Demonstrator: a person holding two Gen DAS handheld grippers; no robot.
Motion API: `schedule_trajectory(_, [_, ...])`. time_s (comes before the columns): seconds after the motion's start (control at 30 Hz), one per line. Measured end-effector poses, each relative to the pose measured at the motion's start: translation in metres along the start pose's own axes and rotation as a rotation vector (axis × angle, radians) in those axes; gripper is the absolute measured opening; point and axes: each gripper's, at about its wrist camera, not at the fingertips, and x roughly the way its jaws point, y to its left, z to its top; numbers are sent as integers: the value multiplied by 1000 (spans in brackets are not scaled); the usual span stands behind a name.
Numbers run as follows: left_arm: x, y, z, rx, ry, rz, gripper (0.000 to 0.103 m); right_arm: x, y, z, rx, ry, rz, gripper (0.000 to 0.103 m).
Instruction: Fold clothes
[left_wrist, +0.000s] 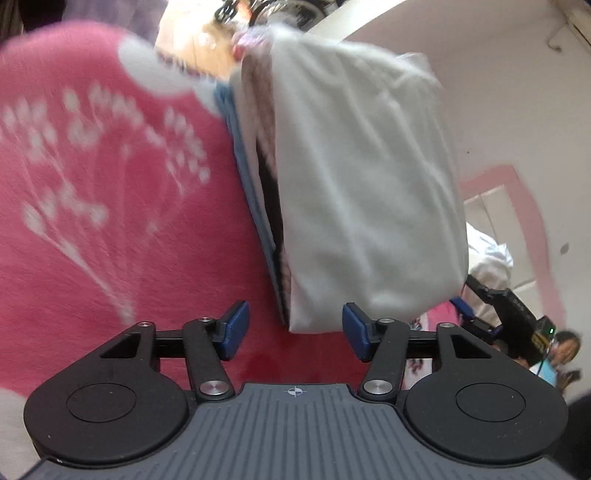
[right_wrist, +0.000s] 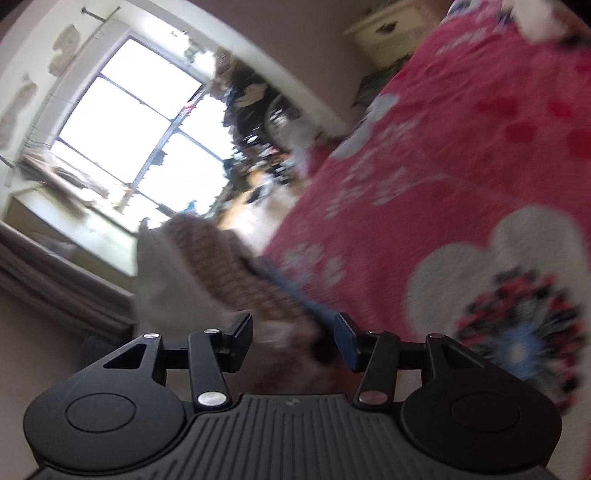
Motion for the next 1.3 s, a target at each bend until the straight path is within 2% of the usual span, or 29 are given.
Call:
schedule_trajectory(0.07, [-20, -11, 14, 66, -70, 23, 52, -14, 10, 12, -112, -68, -77, 34])
schedule_trajectory(0.17, [-25, -43, 38, 180, -229, 8, 51, -28, 67, 28, -361, -200, -64, 29])
schedule_trajectory(0.23, [-9, -72, 47, 284, -322, 28, 52, -23, 120, 30, -555, -257, -26, 29])
schedule_trajectory(0.27, [4, -86, 48, 337, -345, 51, 52, -15, 149, 29, -651, -267, -18, 29])
schedule_trajectory(0.4, [58, -125, 31, 498, -358, 84, 52, 35, 236, 8, -911, -252, 31, 29])
schedule_trajectory(0.47, [80, -131, 18, 569, -350, 105, 51, 57, 266, -10, -1014, -244, 48, 21])
schedule_trajectory(0.57, [93, -131, 2, 617, -348, 135, 50, 92, 290, -33, -1153, -233, 25, 13])
schedule_trajectory(0.63, [94, -132, 2, 625, -367, 129, 50, 122, 283, -37, -1208, -220, -44, 10])
schedule_trajectory(0.7, [93, -132, 3, 635, -378, 124, 52, 161, 258, -26, -1187, -164, -146, 5])
schedule_trajectory(0.8, [99, -129, 8, 657, -377, 108, 56, 211, 198, 0, -1019, -64, -310, 1])
schedule_trajectory(0.83, [102, -127, 9, 658, -376, 99, 57, 222, 176, 11, -915, -18, -303, 1])
schedule_trajectory(0.9, [107, -125, 10, 649, -377, 82, 58, 227, 147, 25, -775, 7, -254, 1])
schedule_trajectory(1.0, [110, -131, 8, 672, -403, 97, 59, 213, 143, 34, -778, -45, -239, 1])
schedule_trajectory(1.1, [106, -127, 7, 662, -406, 92, 60, 183, 140, 59, -657, -105, -61, 5])
schedule_trajectory(1.13, [105, -126, 7, 658, -406, 89, 60, 175, 138, 68, -610, -109, 14, 12])
schedule_trajectory(1.17, [104, -125, 7, 655, -406, 85, 60, 171, 136, 76, -571, -95, 93, 33])
schedule_trajectory(1.23, [104, -123, 6, 650, -406, 83, 60, 172, 139, 90, -540, -58, 201, 54])
schedule_trajectory(1.27, [104, -123, 5, 648, -407, 83, 60, 176, 144, 95, -556, -45, 222, 58])
schedule_trajectory(1.3, [104, -123, 5, 644, -408, 84, 60, 183, 148, 99, -572, -31, 227, 58])
